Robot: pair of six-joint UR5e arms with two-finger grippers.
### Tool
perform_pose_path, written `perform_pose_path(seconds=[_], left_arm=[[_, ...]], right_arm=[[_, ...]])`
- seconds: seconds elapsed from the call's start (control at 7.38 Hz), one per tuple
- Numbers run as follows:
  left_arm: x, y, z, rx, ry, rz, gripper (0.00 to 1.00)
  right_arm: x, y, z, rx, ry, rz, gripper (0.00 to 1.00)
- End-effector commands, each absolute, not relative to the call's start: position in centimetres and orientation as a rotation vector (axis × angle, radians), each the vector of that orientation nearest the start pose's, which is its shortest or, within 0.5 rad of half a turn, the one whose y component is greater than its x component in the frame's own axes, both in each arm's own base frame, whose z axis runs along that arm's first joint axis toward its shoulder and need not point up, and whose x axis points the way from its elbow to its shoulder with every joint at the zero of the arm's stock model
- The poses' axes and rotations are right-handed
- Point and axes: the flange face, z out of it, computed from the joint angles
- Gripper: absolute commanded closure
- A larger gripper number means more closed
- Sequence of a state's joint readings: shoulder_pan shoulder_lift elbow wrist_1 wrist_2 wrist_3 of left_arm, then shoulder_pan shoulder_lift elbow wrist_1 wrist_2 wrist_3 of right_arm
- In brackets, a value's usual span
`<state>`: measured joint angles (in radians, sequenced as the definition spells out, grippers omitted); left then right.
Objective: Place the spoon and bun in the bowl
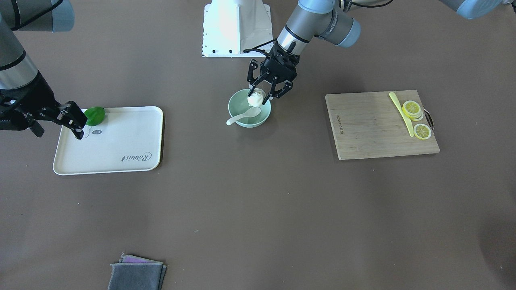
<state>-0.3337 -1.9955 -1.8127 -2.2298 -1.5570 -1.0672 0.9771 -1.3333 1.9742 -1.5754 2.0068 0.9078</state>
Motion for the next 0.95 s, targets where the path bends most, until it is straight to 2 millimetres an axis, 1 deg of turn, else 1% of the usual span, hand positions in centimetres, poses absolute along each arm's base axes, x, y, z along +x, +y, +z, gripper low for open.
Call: perform_pose_path(seconds=[0.0, 0.14, 0.27, 0.41, 0.54, 0.68, 0.81], left_arm=[[51.5, -32.5, 22.5, 0.555, 1.229, 0.146, 0.01], [49.9, -34.8, 23.1, 0.529, 1.217, 0.153, 0.01], [46.3, -39.0, 23.8, 0.483, 1.185, 0.189, 0.01], [41.4, -43.4, 26.4, 0.454, 1.122, 0.249, 0.01], [35.1, -47.2, 30.2, 0.451, 1.064, 0.308, 0.01], [29.7, -49.4, 33.9, 0.47, 0.997, 0.373, 0.01], [25.1, -50.9, 36.5, 0.48, 0.943, 0.406, 0.01]], right_arm=[[-23.0, -50.6, 35.7, 0.17, -0.733, 0.155, 0.0], [-22.1, -50.9, 35.7, 0.174, -0.733, 0.158, 0.0], [-20.8, -51.3, 36.3, 0.175, -0.736, 0.133, 0.0], [-18.7, -51.7, 37.4, 0.18, -0.739, 0.074, 0.0], [-16.0, -52.4, 39.4, 0.173, -0.743, 0.019, 0.0], [-11.8, -51.9, 43.0, 0.172, -0.73, -0.039, 0.0], [-6.5, -50.5, 47.0, 0.183, -0.707, -0.094, 0.0]])
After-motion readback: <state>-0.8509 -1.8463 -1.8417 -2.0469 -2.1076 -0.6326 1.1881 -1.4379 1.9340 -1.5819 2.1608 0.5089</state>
